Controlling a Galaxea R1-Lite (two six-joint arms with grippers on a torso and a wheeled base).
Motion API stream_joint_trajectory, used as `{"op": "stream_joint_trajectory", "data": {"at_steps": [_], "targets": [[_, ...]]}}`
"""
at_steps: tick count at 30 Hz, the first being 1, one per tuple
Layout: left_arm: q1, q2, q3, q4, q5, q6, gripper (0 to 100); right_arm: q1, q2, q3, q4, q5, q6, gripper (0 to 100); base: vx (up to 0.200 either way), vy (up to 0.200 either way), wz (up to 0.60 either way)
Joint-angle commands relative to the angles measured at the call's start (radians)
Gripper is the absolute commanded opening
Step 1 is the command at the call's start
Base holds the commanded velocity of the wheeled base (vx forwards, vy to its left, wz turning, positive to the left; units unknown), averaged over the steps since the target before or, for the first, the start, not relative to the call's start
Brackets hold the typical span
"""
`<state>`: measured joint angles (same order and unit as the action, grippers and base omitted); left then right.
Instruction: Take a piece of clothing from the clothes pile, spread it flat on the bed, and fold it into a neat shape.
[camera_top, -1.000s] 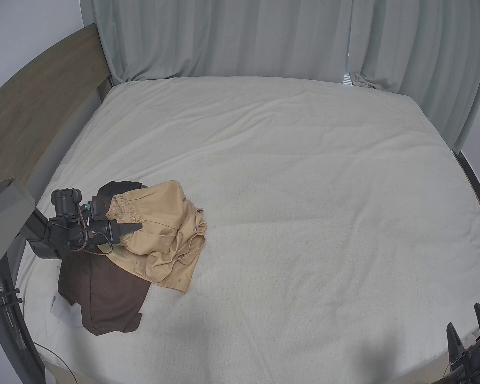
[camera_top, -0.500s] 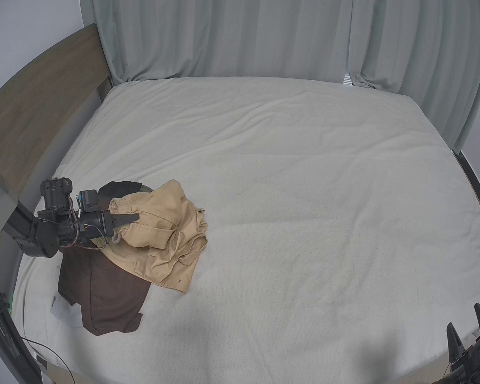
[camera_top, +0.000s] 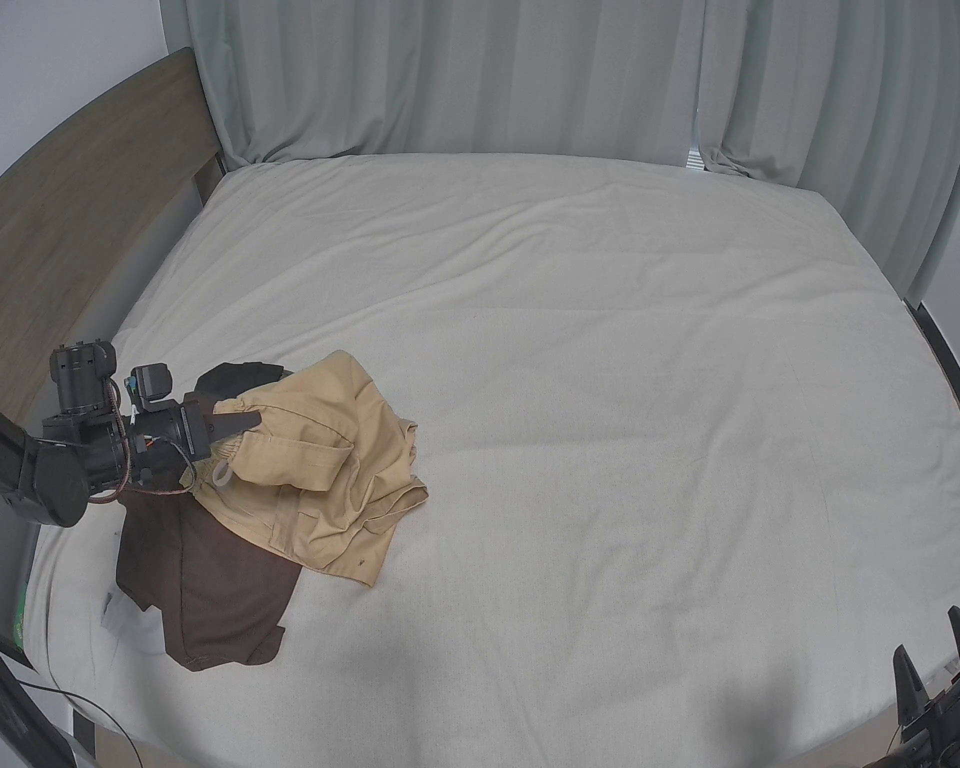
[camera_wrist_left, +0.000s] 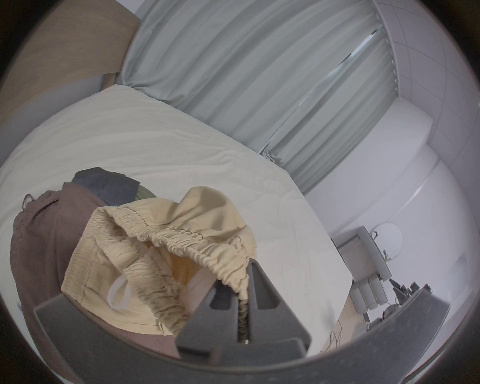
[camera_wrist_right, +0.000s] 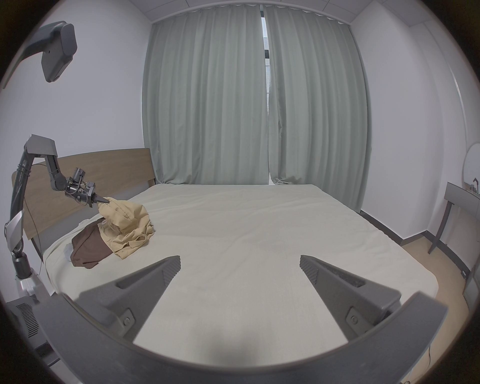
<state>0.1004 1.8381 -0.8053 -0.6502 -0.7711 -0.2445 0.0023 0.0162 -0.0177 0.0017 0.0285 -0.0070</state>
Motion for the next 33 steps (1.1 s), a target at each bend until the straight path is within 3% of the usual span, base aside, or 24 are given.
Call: {"op": "stream_joint_trajectory", "data": {"at_steps": [1, 6, 16, 22, 26, 31, 33], "targets": [[-0.005, -0.049, 0.034, -0.025, 0.021, -0.033, 0, 0.001, -0.016, 0.018, 0.0, 0.001, -0.001, 100, 0.0, 0.0, 0.0], [-0.007, -0.088, 0.077, -0.068, 0.035, -0.084, 0, 0.001, -0.016, 0.018, 0.0, -0.001, -0.002, 100, 0.0, 0.0, 0.0], [-0.022, -0.152, 0.163, -0.094, 0.061, -0.085, 0, 0.001, -0.016, 0.018, 0.0, 0.001, -0.002, 100, 0.0, 0.0, 0.0], [-0.036, -0.152, 0.21, -0.23, 0.128, -0.093, 0, 0.001, -0.016, 0.018, 0.0, -0.001, -0.002, 100, 0.0, 0.0, 0.0], [-0.044, -0.175, 0.236, -0.232, 0.128, -0.104, 0, 0.001, -0.016, 0.018, 0.0, 0.001, -0.001, 100, 0.0, 0.0, 0.0], [-0.097, -0.206, 0.264, -0.238, 0.136, -0.188, 0, 0.001, -0.016, 0.018, 0.0, 0.001, -0.001, 100, 0.0, 0.0, 0.0], [-0.127, -0.241, 0.267, -0.243, 0.176, -0.28, 0, 0.001, -0.016, 0.018, 0.0, 0.001, 0.002, 100, 0.0, 0.0, 0.0]]}}
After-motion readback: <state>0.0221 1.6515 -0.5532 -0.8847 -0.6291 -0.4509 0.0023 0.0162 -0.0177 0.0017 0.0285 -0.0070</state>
